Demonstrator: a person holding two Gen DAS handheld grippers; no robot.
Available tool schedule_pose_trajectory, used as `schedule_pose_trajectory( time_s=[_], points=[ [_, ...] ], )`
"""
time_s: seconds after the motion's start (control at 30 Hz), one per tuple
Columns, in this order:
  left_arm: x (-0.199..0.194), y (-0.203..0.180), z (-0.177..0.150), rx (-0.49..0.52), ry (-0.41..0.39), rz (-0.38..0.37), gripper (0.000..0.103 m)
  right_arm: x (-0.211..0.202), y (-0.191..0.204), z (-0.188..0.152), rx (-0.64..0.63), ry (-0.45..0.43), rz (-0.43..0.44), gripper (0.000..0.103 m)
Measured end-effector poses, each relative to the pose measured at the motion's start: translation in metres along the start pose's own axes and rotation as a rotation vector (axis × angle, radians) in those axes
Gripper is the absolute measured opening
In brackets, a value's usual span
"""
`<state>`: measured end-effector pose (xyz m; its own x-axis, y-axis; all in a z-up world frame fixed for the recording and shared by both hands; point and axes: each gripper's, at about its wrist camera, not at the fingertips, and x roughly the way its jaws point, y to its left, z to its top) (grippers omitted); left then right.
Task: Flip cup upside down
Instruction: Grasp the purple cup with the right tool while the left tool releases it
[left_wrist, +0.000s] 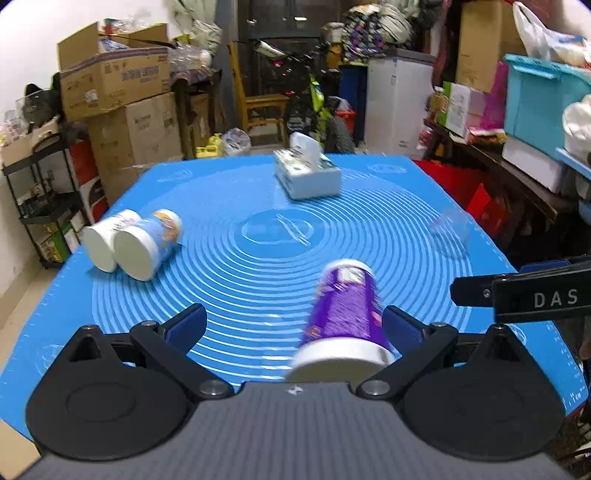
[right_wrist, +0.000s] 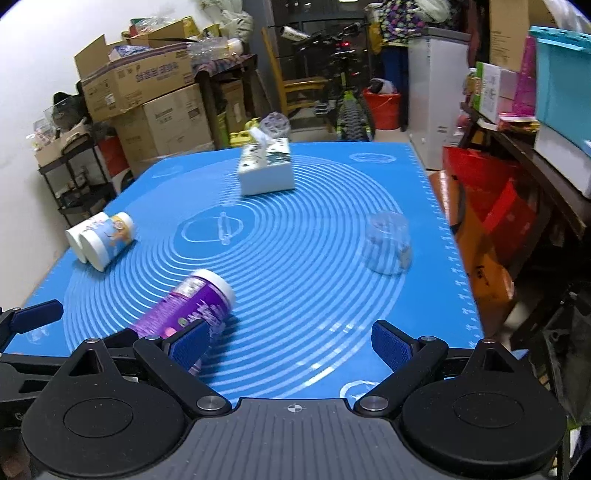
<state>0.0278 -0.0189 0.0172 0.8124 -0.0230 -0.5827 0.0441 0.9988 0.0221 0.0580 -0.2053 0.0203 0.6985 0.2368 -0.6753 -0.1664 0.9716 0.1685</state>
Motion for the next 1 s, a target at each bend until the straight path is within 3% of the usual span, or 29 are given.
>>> schedule_pose_trajectory(
  time_s=[0.2,0.4,0.73,0.8,0.87,1.0],
  points=[
    [0.009,0.037,0.012,-0.059,0.007,0.079,0.103,0.015,0.016,0.024,0.016,0.089,0.094,0.095],
    [0.034,0.059,0.014,-0.018,0.02,0.164,0.103,0.052,0.037,0.04,0.104,0.237,0.185,0.095],
    [0.053,0.08,0.005,-0.006,0.078,0.181,0.103,0.113,0.063,0.043,0.143,0.395,0.146,0.094],
    [0.055,0.083,0.004,-0.01,0.085,0.178,0.103,0.124,0.063,0.042,0.156,0.43,0.147,0.09],
    [0.055,0.085,0.004,-0.018,0.088,0.174,0.103,0.132,0.064,0.039,0.157,0.473,0.145,0.078],
    [0.055,0.085,0.006,-0.014,0.089,0.165,0.103,0.13,0.065,0.037,0.163,0.465,0.171,0.075]
  ],
)
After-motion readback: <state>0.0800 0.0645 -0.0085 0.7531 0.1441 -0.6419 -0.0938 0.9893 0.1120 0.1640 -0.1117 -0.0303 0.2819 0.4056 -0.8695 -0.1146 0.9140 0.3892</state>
